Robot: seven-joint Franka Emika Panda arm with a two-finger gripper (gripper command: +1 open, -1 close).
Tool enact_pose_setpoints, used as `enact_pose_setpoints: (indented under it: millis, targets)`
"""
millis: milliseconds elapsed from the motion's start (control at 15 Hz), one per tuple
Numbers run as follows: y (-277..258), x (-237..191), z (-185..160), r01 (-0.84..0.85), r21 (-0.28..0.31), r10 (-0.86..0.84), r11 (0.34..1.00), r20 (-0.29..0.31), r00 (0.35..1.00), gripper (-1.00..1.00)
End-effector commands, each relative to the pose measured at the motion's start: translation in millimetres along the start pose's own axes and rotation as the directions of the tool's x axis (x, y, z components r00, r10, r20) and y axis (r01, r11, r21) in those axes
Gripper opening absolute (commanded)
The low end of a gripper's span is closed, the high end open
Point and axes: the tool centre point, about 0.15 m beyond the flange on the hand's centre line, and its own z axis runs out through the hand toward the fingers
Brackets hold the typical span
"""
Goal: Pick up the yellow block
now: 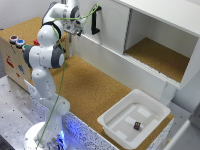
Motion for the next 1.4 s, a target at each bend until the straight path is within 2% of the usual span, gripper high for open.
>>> enact_pose_setpoints:
  millis: [0, 933, 1000, 1200, 1333]
  targets:
    - [-22, 10, 7, 0.073, 0.014, -0.074, 0.997, 0.045, 0.996, 1.00]
    - [-22, 10, 7, 0.073, 0.014, -0.074, 0.997, 0.045, 0.996, 1.00]
    - [-17, 0, 8, 0.058, 0.007, -0.058, 0.998, 0.010, 0.998, 1.00]
    - [-46, 22, 7, 0.249, 0.029, -0.249, 0.968, -0.003, 0.968, 1.00]
    - [-59, 41, -3, 0.321, 0.033, -0.320, 0.946, -0.037, 0.947, 1.00]
